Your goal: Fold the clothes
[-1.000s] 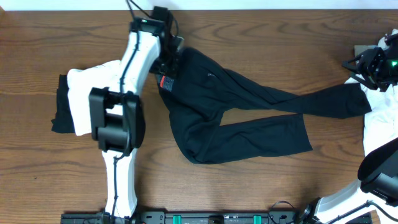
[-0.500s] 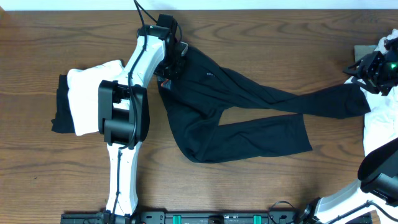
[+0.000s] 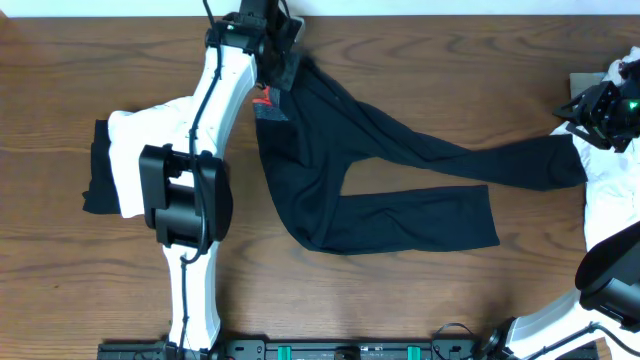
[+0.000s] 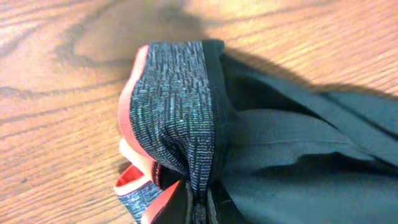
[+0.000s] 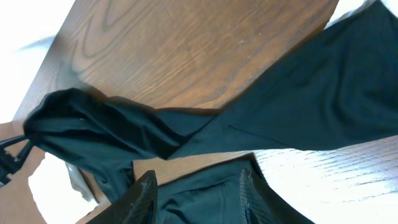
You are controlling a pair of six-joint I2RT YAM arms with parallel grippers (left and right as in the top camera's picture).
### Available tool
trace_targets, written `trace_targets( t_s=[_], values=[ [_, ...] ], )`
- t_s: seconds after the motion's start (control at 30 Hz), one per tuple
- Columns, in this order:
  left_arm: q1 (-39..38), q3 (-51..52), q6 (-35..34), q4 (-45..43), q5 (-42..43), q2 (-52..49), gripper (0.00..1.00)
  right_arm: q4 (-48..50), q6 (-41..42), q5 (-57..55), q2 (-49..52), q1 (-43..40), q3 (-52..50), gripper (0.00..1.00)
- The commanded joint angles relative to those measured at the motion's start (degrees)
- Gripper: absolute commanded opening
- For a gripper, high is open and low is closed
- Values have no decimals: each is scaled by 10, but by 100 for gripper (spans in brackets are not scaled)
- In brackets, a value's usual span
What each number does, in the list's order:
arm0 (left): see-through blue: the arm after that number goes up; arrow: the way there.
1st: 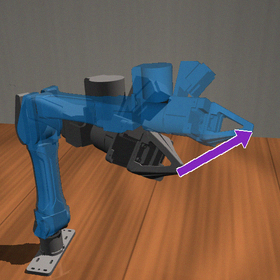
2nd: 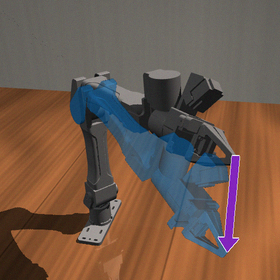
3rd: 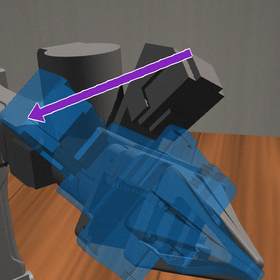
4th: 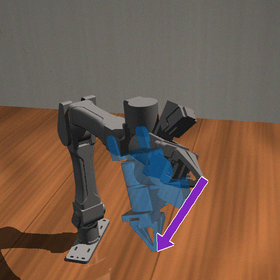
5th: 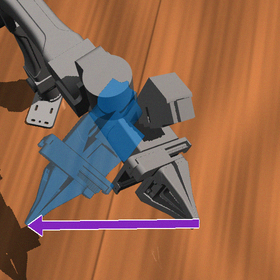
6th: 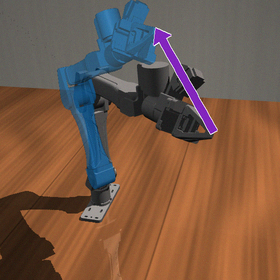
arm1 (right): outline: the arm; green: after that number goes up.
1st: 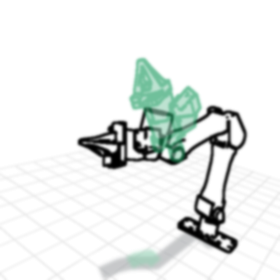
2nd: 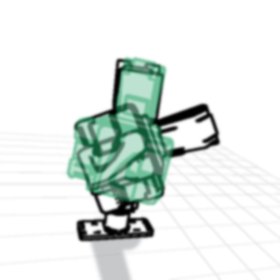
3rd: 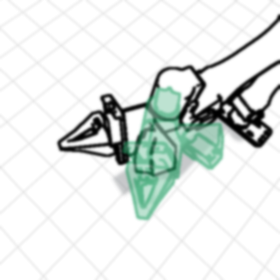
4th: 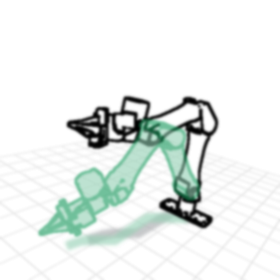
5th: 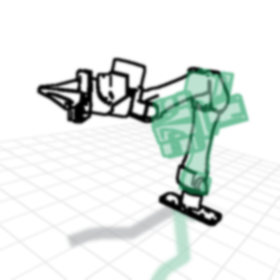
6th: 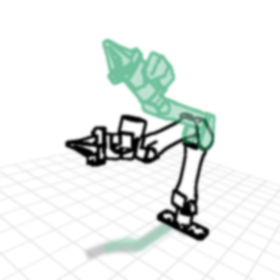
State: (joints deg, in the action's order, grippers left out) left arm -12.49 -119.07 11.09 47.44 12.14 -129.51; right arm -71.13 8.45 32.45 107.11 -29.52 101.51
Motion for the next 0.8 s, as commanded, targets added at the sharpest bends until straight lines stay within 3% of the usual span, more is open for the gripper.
trace_targets(
  t_s=[0.0, 0.33, 0.4, 0.43, 0.5, 0.63, 0.77],
  values=[
    [-2, -9, -8, -22, 12, 4, 6, 3, -8, -1, -9, 6, 4, 42],
    [-29, -6, 14, -150, 26, -10, 7, -1, -6, -1, -9, 6, 4, 41],
    [-32, -6, 14, -140, 26, -17, 17, -3, -6, -1, -9, 6, 4, 41],
    [-32, -6, 14, -129, 24, -21, 33, -4, -6, -1, -9, 6, 4, 41],
    [-31, -6, 14, -92, -8, -24, 54, -5, -6, -1, -9, 6, 4, 41],
    [-19, -6, 13, -24, -110, -23, 61, -7, -6, -1, -9, 6, 4, 41],
    [6, -3, 13, 29, -127, -23, 62, -7, -6, -1, -9, 6, 4, 41]
  ],
)
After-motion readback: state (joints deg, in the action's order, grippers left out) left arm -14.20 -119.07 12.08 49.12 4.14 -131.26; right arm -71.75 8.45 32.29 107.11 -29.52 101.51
